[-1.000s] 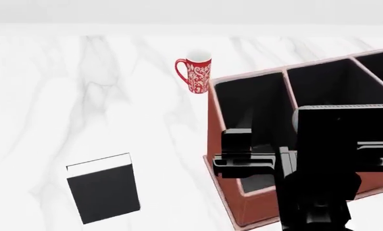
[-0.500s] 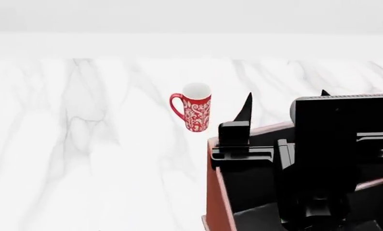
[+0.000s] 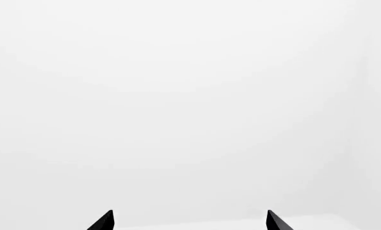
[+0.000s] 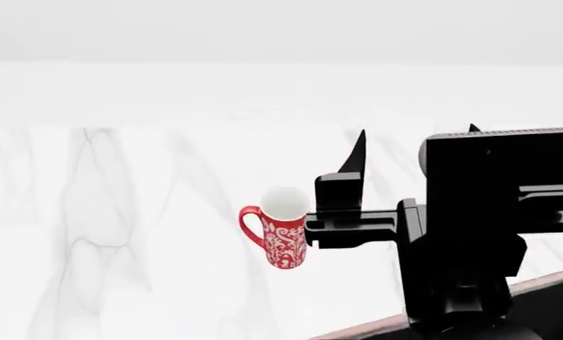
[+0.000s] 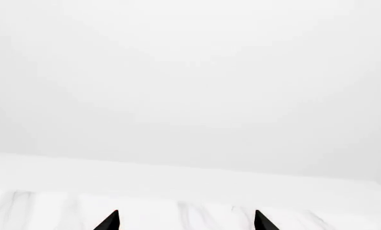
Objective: Pick up the book and place it in the right compartment of the caddy.
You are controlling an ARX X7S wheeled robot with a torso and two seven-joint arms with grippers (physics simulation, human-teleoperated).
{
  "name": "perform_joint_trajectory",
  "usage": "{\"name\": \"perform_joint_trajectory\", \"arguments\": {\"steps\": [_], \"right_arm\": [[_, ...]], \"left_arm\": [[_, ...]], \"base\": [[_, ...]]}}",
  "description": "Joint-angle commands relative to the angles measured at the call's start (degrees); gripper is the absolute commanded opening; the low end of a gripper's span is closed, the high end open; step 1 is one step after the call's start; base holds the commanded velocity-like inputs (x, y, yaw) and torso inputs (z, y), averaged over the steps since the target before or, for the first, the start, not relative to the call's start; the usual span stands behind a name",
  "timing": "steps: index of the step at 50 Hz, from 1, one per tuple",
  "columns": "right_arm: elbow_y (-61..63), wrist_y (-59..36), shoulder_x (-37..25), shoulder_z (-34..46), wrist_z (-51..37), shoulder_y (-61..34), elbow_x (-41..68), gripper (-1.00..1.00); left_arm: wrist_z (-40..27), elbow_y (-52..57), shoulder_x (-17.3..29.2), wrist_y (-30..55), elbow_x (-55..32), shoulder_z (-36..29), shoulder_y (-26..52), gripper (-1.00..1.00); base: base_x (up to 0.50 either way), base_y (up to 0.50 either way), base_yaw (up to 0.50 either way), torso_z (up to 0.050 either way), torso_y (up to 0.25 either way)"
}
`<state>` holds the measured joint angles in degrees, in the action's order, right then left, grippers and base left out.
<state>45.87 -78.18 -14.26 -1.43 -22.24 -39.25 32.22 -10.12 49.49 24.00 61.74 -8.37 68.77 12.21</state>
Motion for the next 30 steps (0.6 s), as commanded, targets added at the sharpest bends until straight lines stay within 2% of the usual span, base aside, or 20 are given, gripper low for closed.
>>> {"name": "perform_joint_trajectory", "arguments": {"steps": [1, 3, 14, 15, 18, 24, 25, 28, 30], "right_arm": [[-1.4, 0.4, 0.7, -0.9, 1.1, -0.4, 0.0, 1.0], [-1.2, 0.7, 0.9, -1.0, 1.0, -0.1, 0.1, 1.0], [-2.8, -0.2, 1.0, -0.2, -0.4, -1.2, -0.2, 1.0], [-3.4, -3.0, 1.9, -1.2, -0.7, -1.8, 0.6, 1.0], [-3.1, -0.9, 1.5, -0.5, 0.0, -1.1, 0.7, 1.0], [-2.4, -0.3, 1.3, -0.8, -0.1, -1.0, 1.1, 1.0], [-3.3, -2.9, 1.6, -0.7, -1.1, -1.8, 1.0, 1.0], [-2.6, -0.1, 1.1, -0.2, -0.4, -0.7, 0.9, 1.0], [-3.1, -1.6, 1.7, -1.4, -0.3, -1.4, 1.8, 1.0]], "left_arm": [[1.0, -0.6, -1.5, -0.7, 1.3, 0.6, -0.2, 1.0], [1.0, -0.4, -1.6, -0.7, 1.3, 0.4, -0.3, 1.0], [1.1, -1.0, -2.4, -2.0, 1.3, 0.2, -0.5, 1.0], [1.1, -1.0, -2.4, -2.0, 1.3, 0.2, -0.5, 1.0], [1.1, -1.0, -2.5, -2.0, 1.2, 0.3, -0.5, 1.0], [1.2, -1.2, -2.6, -2.3, 1.2, 0.5, -0.7, 1.0], [1.1, -1.3, -2.7, -2.5, 1.3, 0.2, -0.7, 1.0], [1.0, -1.3, -2.7, -2.6, 1.3, 0.0, -0.7, 1.0], [1.1, -1.2, -2.7, -2.5, 1.3, 0.2, -0.8, 1.0]], "base": [[0.5, 0.0, 0.0, 0.0, 0.0], [0.5, 0.0, 0.0, 0.0, 0.0], [0.0, 0.0, 0.0, 0.0, 0.001], [0.0, 0.0, 0.0, 0.0, 0.0], [-0.5, 0.0, 0.0, 0.0, 0.004], [0.0, 0.0, 0.0, 0.0, 0.0], [-0.13, 0.0, 0.0, 0.0, 0.0], [-0.45, 0.0, 0.0, 0.0, 0.0], [0.0, 0.0, 0.0, 0.0, 0.0]]}}
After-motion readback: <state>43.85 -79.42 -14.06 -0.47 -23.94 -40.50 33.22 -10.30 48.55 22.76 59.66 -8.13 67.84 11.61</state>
